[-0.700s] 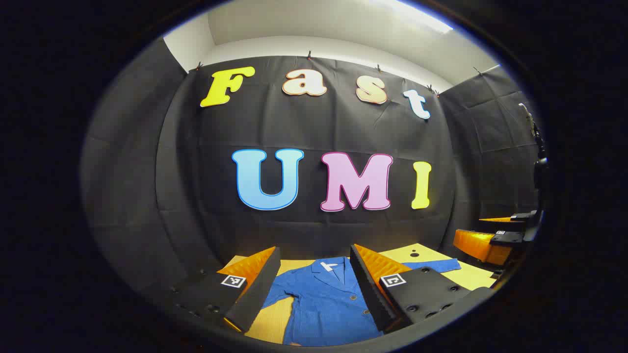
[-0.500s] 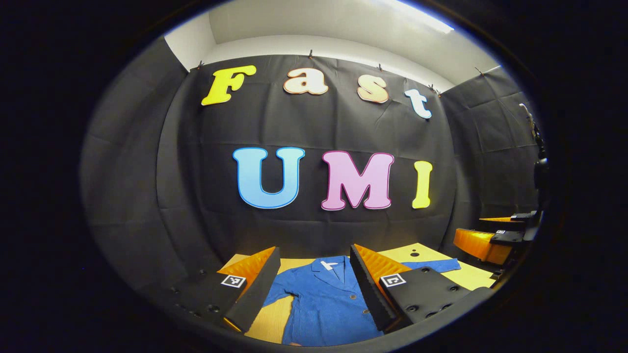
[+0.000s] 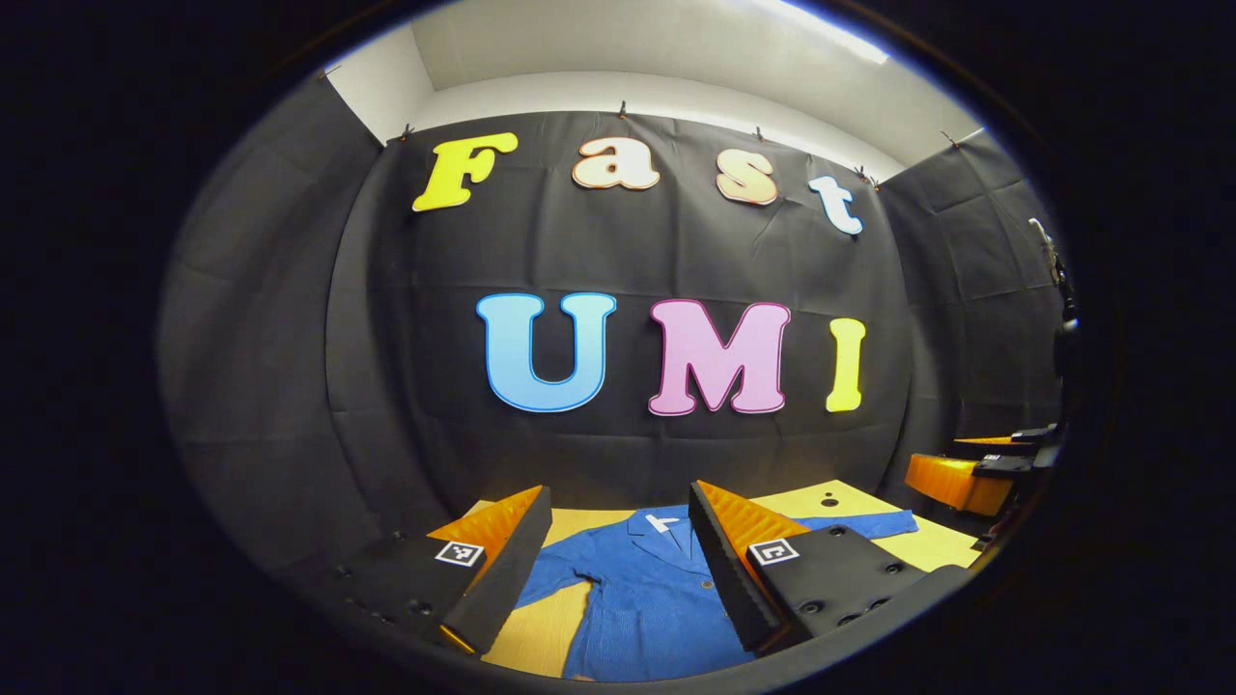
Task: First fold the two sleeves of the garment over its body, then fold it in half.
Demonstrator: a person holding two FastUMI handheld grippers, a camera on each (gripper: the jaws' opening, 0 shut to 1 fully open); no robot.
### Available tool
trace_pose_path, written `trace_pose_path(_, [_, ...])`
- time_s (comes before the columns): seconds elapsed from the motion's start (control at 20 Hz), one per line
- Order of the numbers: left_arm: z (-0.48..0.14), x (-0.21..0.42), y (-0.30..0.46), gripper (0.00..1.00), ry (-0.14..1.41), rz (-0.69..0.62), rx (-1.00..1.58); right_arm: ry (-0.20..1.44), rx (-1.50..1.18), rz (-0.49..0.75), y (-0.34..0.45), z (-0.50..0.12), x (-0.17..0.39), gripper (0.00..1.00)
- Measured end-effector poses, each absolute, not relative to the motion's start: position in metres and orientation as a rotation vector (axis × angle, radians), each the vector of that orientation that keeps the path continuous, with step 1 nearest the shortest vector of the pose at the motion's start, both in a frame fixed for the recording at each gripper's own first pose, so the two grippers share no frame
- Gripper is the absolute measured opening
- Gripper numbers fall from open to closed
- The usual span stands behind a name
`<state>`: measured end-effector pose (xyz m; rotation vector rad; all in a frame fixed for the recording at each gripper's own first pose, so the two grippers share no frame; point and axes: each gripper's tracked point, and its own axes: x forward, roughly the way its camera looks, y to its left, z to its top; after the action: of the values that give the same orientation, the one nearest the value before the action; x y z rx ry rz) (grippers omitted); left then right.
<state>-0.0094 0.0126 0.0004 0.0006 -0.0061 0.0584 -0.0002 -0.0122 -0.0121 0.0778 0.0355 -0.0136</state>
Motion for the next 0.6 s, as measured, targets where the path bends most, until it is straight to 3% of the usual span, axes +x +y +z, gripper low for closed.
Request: trace_pose_path(0.6, [0.003, -0.018, 0.009, 0.82, -0.015, 0.072, 0.012, 0.008, 0.04, -0.045, -0.037, -0.004, -0.013, 0.98])
